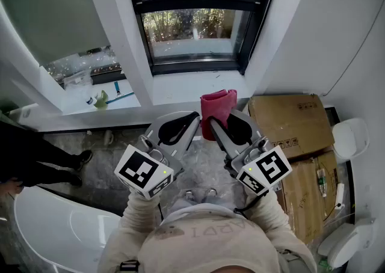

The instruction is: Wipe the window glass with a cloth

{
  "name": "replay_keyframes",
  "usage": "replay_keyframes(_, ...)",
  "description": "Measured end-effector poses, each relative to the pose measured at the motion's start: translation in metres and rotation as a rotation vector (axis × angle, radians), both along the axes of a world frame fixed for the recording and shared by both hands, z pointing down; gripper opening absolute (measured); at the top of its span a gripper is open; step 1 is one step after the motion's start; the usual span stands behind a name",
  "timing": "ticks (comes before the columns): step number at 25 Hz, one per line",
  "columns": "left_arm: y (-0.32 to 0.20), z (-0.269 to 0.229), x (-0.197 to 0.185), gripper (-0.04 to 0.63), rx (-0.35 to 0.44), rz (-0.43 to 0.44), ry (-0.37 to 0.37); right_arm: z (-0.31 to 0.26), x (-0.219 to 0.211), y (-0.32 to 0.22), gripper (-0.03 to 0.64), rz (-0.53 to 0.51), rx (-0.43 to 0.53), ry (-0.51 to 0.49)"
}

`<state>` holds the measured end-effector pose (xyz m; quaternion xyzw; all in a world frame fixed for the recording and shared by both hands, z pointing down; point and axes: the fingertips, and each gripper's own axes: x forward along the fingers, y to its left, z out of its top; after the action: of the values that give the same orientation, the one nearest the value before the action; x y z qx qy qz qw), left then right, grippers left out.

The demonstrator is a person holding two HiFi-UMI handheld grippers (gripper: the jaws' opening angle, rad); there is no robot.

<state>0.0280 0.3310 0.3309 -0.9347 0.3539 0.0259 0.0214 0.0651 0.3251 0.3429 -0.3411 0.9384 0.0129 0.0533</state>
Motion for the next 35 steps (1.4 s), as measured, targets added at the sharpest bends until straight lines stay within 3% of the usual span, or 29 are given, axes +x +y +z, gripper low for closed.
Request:
replay_keyframes(13,0.000,-0.004,-0.019,0.000,0.009,0.003,-0.007,0.002,-0.018,0.002,0.112,0.014,-0.009,-0.006)
replay_keyframes(21,-0.010,0.004,-0.032,0.000,0.015,0.034,0.008,0.000,-0.019,-0.007,0.114,0.073,-0.039,-0.078)
replay_keyframes(26,-0.034,0.004,-0.030,0.000,0.015,0.038,0.033,0.000,-0.010,-0.031,0.114,0.099,-0.025,-0.066)
replay_keyframes(35,-0.131,-0.001,-0.011,0.000,0.027,-0.005,0.043,-0.002,0.006,-0.125,0.114,0.028,-0.011,-0.100)
